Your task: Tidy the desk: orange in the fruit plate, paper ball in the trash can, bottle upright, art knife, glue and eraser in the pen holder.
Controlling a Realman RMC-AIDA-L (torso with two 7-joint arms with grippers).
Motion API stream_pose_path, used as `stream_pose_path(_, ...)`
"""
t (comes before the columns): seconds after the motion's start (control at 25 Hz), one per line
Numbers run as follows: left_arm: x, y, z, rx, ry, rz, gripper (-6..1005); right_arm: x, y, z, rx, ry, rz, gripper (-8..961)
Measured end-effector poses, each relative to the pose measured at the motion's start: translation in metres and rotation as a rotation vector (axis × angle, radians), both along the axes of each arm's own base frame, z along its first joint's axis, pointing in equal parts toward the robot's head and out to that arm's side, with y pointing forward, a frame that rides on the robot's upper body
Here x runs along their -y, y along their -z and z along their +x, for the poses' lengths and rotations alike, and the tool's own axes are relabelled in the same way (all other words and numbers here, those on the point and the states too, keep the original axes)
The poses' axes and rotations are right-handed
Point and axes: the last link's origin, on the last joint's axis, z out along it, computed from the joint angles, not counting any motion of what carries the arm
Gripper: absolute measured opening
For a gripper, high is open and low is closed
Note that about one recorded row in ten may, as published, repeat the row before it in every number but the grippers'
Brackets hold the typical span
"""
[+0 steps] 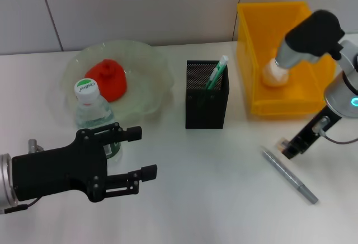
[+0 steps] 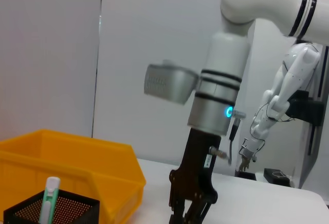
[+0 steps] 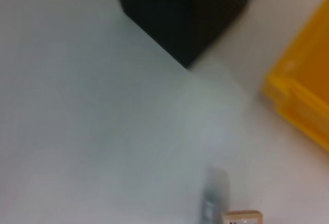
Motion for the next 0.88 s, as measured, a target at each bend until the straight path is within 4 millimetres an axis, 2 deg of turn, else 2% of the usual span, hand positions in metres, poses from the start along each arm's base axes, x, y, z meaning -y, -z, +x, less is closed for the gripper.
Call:
stream_pose_path(0.04,0.000,0.000,0.000,0.000,0.001,-0.001,792,0.002,-0.003,-0.012,-0.033,-0.021,0.003,254)
stream_pose_path(0.08,0.000,0.000,0.000,0.000,0.001,-0.001,792,0.002,-0.003,-0.012,-0.033,-0.021,0.003,254)
stream_pose_path(0.24,0.000,0.000,0.000,0.002,-0.002,0.001,791,0.004,-0.016,-0.038,-0.056,-0.114,0.053,254)
stream_pose_path(0.28,0.000,0.000,0.000,0.003,-0.002,0.002,791,0.004,-0.016,-0.038,-0.056,-0.114,0.053,254)
stream_pose_path(0.44,0.000,-0.001,0.000,0.004,-0.003,0.003,791,0.007,-0.031,-0.062,-0.112,-0.205,0.106,255)
stream_pose_path(0.64,0.000,0.000,0.000,0.003,-0.001,0.000,791,0.007,-0.039,-0.077,-0.155,-0.275,0.151,255)
stream_pose_path(0.88,0.000,0.001,0.001,0.003,-0.001,-0.004,791,0.001,-0.038,-0.080,-0.178,-0.325,0.190,256)
